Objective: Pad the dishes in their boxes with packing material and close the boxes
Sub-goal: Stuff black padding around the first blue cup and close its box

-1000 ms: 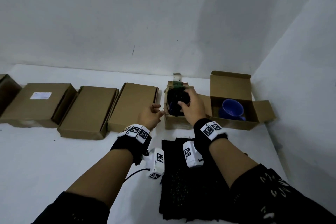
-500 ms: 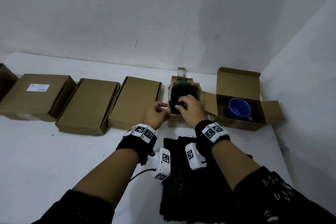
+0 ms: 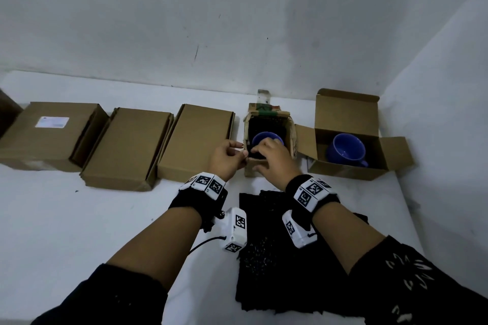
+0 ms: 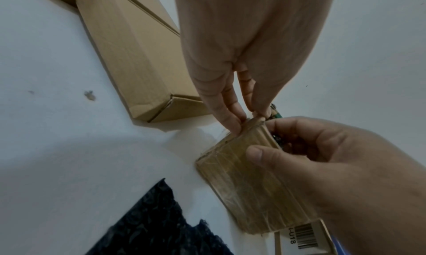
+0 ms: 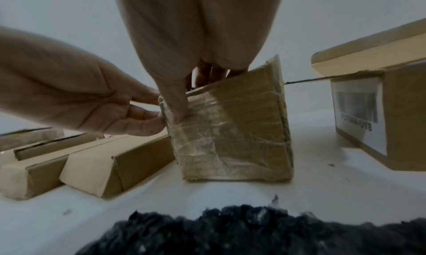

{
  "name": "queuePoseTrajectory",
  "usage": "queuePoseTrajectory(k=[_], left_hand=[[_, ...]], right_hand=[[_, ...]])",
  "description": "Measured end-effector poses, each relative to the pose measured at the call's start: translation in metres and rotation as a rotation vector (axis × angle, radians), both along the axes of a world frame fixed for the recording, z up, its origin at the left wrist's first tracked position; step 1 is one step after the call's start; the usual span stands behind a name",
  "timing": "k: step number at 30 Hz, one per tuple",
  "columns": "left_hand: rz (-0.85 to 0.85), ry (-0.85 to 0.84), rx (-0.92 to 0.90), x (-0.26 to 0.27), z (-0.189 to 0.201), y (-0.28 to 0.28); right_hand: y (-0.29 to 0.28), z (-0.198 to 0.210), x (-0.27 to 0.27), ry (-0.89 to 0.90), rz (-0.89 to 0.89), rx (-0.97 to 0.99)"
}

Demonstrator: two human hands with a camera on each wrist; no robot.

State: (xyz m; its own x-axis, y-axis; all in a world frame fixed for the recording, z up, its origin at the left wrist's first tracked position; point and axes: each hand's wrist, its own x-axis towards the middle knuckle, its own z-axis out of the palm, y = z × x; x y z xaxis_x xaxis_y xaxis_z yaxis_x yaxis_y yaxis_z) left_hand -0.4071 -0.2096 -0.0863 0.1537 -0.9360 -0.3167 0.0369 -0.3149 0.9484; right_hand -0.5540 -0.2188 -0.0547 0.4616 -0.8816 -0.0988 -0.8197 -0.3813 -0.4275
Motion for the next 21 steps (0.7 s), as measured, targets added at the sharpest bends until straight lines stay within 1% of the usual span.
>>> queuePoseTrajectory(k=[4, 7, 10, 12, 16, 17, 19, 21], left_hand=[[0.009, -0.057, -0.008, -0.003, 0.0, 0.001], [0.013, -0.123, -0.009, -0.006, -0.001, 0.0], [0.005, -0.141, -0.013, -0.008, 0.0, 0.001], [0.001, -0.166, -0.019, -0.008, 0.001, 0.002], [0.004, -0.199, -0.02, -0.008, 0.001, 0.004], [0.005, -0.207, -0.026, -0.008, 0.001, 0.004], [0.009, -0.214, -0.038, -0.01, 0.002, 0.005], [0.003, -0.218, -0.037, -0.011, 0.006, 0.006]], right_hand=[[0.003, -0.004, 0.006, 0.029, -0.008, -0.035], [0.005, -0.003, 0.008, 0.178, 0.043, -0.069], [0.008, -0.002, 0.01, 0.25, 0.028, -0.096], [0.012, -0.003, 0.011, 0.24, -0.015, -0.076], [0.017, -0.005, 0.012, 0.094, -0.117, 0.005], [0.017, -0.005, 0.011, 0.102, -0.113, 0.0], [0.018, -0.003, 0.009, 0.168, -0.077, -0.032], [0.02, 0.0, 0.009, 0.238, -0.043, -0.023]])
